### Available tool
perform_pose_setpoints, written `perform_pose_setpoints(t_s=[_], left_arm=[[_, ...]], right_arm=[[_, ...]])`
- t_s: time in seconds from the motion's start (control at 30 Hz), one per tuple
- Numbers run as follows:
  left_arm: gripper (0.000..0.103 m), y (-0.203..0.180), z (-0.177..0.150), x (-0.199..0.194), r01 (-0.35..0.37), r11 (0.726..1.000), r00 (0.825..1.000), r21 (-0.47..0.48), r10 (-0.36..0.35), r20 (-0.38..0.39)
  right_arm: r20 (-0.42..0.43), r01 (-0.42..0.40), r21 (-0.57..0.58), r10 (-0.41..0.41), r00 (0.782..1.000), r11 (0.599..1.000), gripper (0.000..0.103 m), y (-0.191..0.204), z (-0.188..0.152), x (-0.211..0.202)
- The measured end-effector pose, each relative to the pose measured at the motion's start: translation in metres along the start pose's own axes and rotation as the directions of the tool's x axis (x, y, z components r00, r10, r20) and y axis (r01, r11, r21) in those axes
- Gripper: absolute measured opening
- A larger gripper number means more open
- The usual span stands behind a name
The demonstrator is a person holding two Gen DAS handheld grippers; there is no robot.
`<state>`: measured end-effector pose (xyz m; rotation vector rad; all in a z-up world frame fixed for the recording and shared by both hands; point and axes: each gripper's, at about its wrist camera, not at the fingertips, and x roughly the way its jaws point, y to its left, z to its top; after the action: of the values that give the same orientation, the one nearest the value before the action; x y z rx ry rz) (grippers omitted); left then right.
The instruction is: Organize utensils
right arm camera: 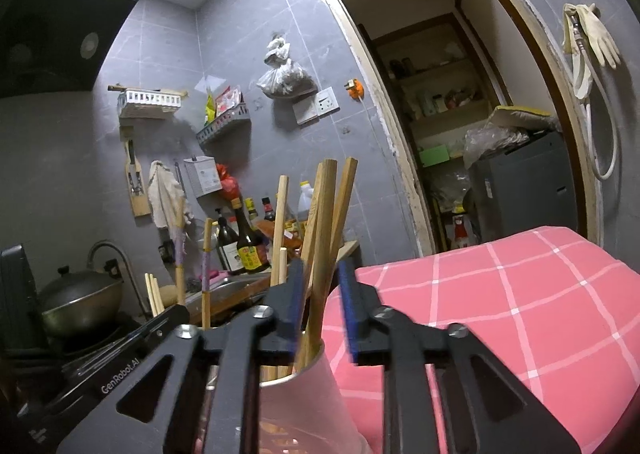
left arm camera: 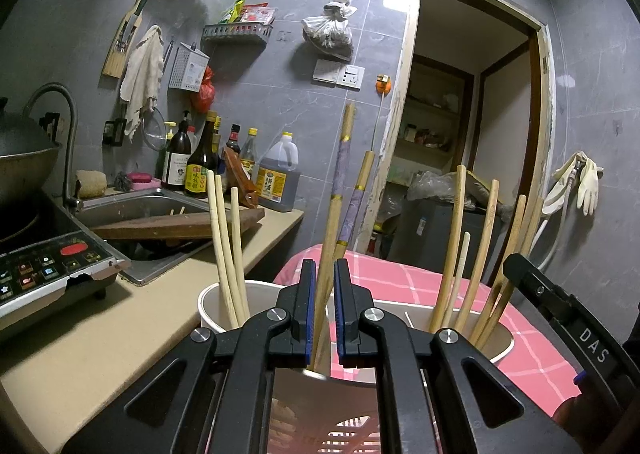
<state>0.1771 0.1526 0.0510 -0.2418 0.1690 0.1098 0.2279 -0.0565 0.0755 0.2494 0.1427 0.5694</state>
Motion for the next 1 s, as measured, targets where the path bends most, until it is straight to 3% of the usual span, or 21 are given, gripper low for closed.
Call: perform_pose_setpoints(t_s=[0.4, 0.53, 1.0], left_arm=[[0.015, -0.013, -0.008, -0.002, 0.005, 1.0, 1.0, 0.001, -0.005, 0.006], [0.025, -0.017, -0.007, -0.006, 0.005, 1.0, 1.0, -0.002, -0.005, 0.013], [0.042, -0.024, -0.005, -0.012, 0.002, 1.0, 1.0, -0.026, -0.001, 0.014]], right_arm=[[0.0, 0.014, 0.003, -0.014, 1.0, 1.0, 0.026, -0.007, 0.001, -0.004], [-0.004, 0.02, 0.002, -0.02, 1.0, 1.0, 0.026, -0.008, 0.0, -0.006], [0.005, 0.023, 0.001, -0.023, 1.0, 1.0, 0.034, -0.012, 0.001, -0.011]])
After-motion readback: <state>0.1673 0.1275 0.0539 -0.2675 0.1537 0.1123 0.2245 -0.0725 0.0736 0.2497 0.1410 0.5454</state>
